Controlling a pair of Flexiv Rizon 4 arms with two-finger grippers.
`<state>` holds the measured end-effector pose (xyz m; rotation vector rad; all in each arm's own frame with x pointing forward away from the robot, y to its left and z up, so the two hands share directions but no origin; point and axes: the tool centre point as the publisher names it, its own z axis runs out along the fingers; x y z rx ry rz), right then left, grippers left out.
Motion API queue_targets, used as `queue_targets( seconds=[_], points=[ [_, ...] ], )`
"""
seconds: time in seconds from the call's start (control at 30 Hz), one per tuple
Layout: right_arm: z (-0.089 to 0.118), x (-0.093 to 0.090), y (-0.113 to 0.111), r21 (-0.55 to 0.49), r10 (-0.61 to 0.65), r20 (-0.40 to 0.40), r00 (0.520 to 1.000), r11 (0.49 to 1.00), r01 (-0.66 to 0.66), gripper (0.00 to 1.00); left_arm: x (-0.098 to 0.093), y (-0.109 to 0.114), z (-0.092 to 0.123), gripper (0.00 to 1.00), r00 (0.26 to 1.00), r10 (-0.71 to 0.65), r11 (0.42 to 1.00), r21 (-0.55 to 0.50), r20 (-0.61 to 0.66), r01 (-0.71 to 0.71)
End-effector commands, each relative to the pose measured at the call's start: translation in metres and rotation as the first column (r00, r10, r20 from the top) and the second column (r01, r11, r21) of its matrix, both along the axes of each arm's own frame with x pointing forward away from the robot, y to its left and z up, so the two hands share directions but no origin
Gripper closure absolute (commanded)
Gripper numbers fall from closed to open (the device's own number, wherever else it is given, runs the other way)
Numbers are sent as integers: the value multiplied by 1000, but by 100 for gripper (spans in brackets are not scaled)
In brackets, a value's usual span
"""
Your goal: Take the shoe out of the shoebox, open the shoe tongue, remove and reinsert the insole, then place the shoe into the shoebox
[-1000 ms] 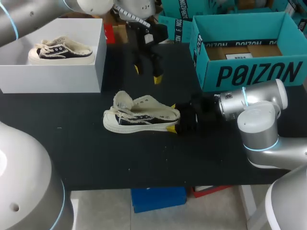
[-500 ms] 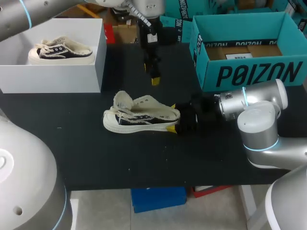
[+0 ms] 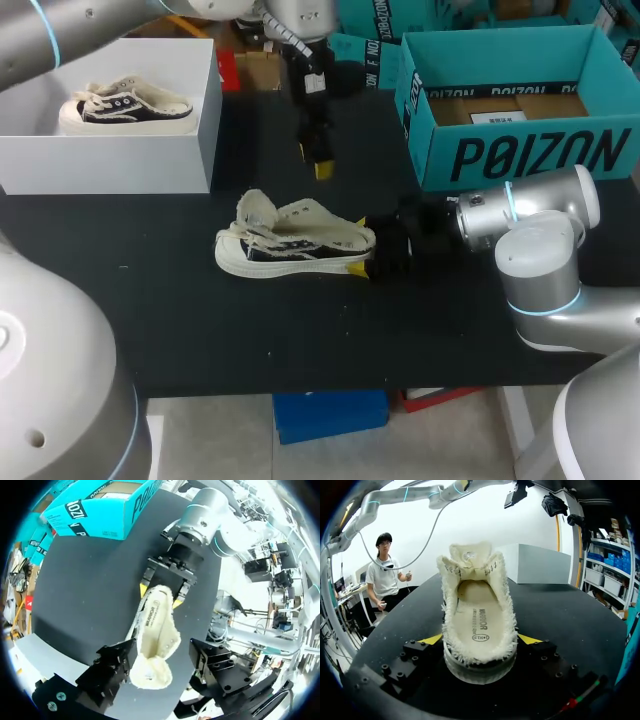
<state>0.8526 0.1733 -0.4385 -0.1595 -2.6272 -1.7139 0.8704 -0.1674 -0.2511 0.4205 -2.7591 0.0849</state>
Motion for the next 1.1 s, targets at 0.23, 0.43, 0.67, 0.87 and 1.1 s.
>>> queue_targets(
  seconds=[0.23,0.43,0.67,0.87,1.1],
  points=[
    [-1,1,0,0,0,-1,1000,1000,0,100,-18,11,-12,100,985,-167,980,-97,50,172],
    [-1,1,0,0,0,-1,1000,1000,0,100,-22,16,-19,100,982,-180,980,-81,49,184],
    [-1,1,0,0,0,-1,1000,1000,0,100,-24,29,-31,100,986,-166,983,-79,32,168],
    [-1,1,0,0,0,-1,1000,1000,0,100,-29,32,-40,100,977,-211,974,-85,20,212],
    [-1,1,0,0,0,-1,1000,1000,0,100,-30,32,-44,100,975,-222,973,-59,9,222]
  ],
)
